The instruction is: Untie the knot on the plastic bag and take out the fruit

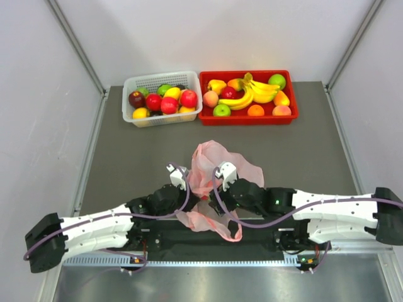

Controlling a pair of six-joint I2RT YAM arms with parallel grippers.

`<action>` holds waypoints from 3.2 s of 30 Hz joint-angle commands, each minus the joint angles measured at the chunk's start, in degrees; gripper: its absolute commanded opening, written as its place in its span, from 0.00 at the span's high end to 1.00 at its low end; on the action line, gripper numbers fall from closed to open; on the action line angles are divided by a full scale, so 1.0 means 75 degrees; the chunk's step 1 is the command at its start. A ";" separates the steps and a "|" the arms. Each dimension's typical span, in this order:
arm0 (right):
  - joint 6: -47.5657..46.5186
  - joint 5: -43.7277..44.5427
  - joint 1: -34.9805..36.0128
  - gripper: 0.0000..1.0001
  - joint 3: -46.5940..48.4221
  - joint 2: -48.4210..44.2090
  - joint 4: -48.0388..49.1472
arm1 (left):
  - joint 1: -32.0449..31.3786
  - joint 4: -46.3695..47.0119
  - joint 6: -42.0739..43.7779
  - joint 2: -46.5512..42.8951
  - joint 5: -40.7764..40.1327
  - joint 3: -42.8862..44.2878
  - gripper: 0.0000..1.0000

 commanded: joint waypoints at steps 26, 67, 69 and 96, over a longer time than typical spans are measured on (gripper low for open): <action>-0.0150 -0.0446 0.0025 0.59 0.0586 0.2437 0.0978 | -0.0018 0.0315 0.0177 0.0079 0.0146 0.0170 1.00; -0.0572 -0.1327 -0.0632 1.00 0.0258 0.2918 0.1518 | -0.0029 0.0068 0.0412 -0.0237 -0.0181 0.0369 1.00; -0.0560 -0.1279 -0.0643 1.00 0.0117 0.2719 0.1238 | -0.0029 -0.0002 0.0470 -0.0249 -0.0240 0.0439 1.00; -0.0899 -0.2262 -0.0643 1.00 -0.0106 -0.2788 -0.1272 | -0.0029 -0.0190 0.1033 0.0805 -0.1448 0.1424 1.00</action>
